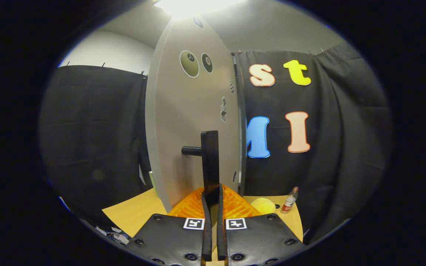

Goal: Open the shoe cabinet door, grab the shoes and put them into the shoe cabinet, then close the shoe cabinet door.

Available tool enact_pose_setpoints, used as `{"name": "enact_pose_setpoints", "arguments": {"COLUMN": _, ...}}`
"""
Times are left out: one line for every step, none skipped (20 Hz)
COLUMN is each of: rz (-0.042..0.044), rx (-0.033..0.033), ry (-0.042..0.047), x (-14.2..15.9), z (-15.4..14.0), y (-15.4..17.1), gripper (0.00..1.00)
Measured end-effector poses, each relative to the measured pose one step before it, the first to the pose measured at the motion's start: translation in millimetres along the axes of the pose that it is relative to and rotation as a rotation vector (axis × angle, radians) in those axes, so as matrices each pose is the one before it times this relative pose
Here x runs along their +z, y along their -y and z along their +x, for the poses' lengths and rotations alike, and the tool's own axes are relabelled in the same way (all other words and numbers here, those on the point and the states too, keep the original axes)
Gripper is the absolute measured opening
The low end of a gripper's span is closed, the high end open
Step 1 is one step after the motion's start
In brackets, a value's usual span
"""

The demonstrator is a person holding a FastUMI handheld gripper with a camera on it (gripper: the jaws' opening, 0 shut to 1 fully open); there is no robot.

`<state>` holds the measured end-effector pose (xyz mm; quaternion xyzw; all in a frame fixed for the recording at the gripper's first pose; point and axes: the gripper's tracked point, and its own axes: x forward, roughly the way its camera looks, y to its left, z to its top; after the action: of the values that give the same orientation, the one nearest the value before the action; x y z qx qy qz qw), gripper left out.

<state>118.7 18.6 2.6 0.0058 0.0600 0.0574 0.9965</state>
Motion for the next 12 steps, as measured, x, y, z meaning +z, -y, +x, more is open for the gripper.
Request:
{"name": "enact_pose_setpoints", "arguments": {"rz": -0.04170, "rx": -0.04849, "ry": 0.01069, "x": 0.98, "z": -0.80, "y": 11.47, "gripper": 0.07}}
{"name": "enact_pose_setpoints", "arguments": {"rz": -0.02561, "rx": -0.04178, "ry": 0.00792, "x": 2.12, "z": -3.10, "y": 16.40, "gripper": 0.07}}
{"name": "enact_pose_setpoints", "arguments": {"rz": 0.00918, "rx": -0.01009, "ry": 0.00616, "x": 2.60, "z": 0.65, "y": 9.77, "gripper": 0.08}}
{"name": "enact_pose_setpoints", "arguments": {"rz": 0.04016, "rx": 0.02199, "ry": -0.00478, "x": -0.64, "z": -3.12, "y": -7.35, "gripper": 0.08}}
{"name": "enact_pose_setpoints", "arguments": {"rz": 0.04194, "rx": 0.01646, "ry": -0.01024, "x": -6.77, "z": 10.64, "y": -7.45, "gripper": 0.08}}
{"name": "enact_pose_setpoints", "arguments": {"rz": 0.01998, "rx": -0.01209, "ry": -0.00961, "x": -2.66, "z": -4.41, "y": -4.91, "gripper": 0.09}}
{"name": "enact_pose_setpoints", "arguments": {"rz": 0.01345, "rx": -0.00524, "ry": 0.00127, "x": 2.42, "z": -1.71, "y": -0.36, "gripper": 0.13}}
{"name": "enact_pose_setpoints", "arguments": {"rz": 0.00271, "rx": -0.03803, "ry": 0.01629, "x": 2.23, "z": -0.95, "y": 4.62, "gripper": 0.19}}
{"name": "enact_pose_setpoints", "arguments": {"rz": 0.00179, "rx": -0.04243, "ry": 0.01273, "x": 1.16, "z": 1.59, "y": 8.29, "gripper": 0.25}}
{"name": "enact_pose_setpoints", "arguments": {"rz": 0.01279, "rx": -0.02159, "ry": -0.00201, "x": -0.03, "z": -1.37, "y": 2.74, "gripper": 0.25}}
{"name": "enact_pose_setpoints", "arguments": {"rz": 0.01196, "rx": -0.01162, "ry": -0.01070, "x": -3.62, "z": -1.86, "y": -1.21, "gripper": 0.25}}
{"name": "enact_pose_setpoints", "arguments": {"rz": -0.00124, "rx": -0.01878, "ry": -0.00258, "x": -1.13, "z": -4.37, "y": 1.28, "gripper": 0.26}}
